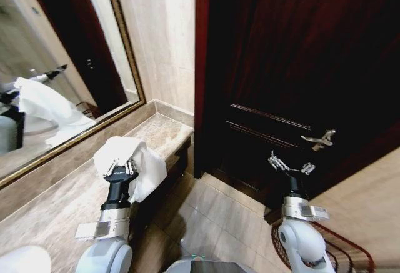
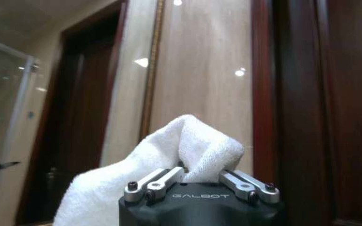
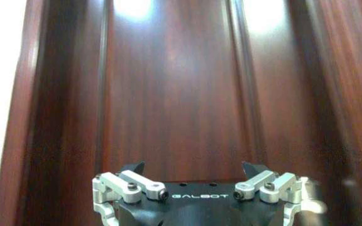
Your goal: Discard the used towel into the hamper.
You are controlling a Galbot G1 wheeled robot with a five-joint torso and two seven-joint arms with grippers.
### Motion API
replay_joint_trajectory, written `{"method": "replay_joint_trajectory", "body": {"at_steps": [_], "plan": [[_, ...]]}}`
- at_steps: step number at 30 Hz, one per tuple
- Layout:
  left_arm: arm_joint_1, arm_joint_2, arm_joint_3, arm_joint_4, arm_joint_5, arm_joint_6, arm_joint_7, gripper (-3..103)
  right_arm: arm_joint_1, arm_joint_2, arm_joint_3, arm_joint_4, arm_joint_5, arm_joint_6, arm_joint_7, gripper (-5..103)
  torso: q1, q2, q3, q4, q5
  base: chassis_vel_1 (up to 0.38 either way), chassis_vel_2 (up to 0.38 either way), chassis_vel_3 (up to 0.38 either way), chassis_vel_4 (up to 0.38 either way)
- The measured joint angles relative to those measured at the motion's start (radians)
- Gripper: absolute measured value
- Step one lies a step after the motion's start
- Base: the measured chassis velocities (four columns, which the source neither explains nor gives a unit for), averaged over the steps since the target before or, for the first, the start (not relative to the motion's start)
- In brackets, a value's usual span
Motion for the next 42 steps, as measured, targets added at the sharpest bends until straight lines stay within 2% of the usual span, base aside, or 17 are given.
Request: {"method": "replay_joint_trajectory", "body": {"at_steps": [42], "plan": [[-0.004,0.002,-0.004,0.018,-0.015,-0.005,-0.001,4,0.002,-0.008,0.005,-0.04,0.005,0.025,-0.005,100,0.0,0.0,0.0,0.0,0.0,-0.12,-0.128,-0.122,-0.121]]}}
